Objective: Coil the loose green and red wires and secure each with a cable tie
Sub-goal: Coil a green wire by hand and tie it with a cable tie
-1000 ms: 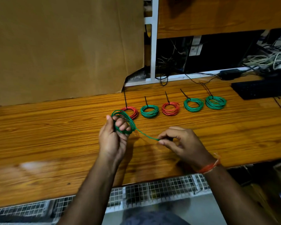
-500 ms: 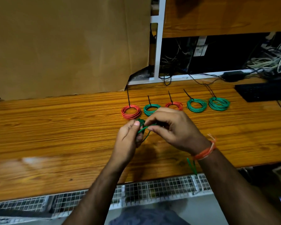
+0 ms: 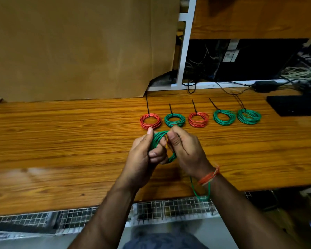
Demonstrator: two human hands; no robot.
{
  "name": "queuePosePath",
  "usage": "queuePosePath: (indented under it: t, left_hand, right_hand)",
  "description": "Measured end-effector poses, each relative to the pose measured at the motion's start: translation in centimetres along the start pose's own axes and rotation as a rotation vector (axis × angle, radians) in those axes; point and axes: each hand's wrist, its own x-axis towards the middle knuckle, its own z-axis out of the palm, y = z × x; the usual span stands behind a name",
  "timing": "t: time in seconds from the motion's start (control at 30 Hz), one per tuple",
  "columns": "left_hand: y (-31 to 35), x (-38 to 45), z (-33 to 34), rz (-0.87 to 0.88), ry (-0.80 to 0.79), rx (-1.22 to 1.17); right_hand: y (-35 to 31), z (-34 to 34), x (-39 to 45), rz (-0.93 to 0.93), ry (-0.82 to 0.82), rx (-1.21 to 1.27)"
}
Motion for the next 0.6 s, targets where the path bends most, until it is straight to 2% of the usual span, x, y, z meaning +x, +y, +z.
queuePosePath:
  t: [0.13,0.27,0.43,0.6]
  left_hand:
    - [0.9,-0.3,-1.2,-0.111,-0.135,-0.138]
    - [1.9,-0.2,-1.9,-0.119,-0.159,-0.238]
    - [2.9,0.4,-2.6,-0.108,0.023,-0.414]
    - [5.0,1.1,-6.3,-0.003,0.147,-0.649]
  right_hand:
    - [-0.4,0.1,0.7,-0.025,-0.056,0.05]
    - [-0.4,1.3,1.4,0.001,-0.086,0.08]
    - [-0.8,2.3,2.3,0.057,-0.16,0.098]
    - [-0.5,2.8,2.0,0.276,-0.231,0.244]
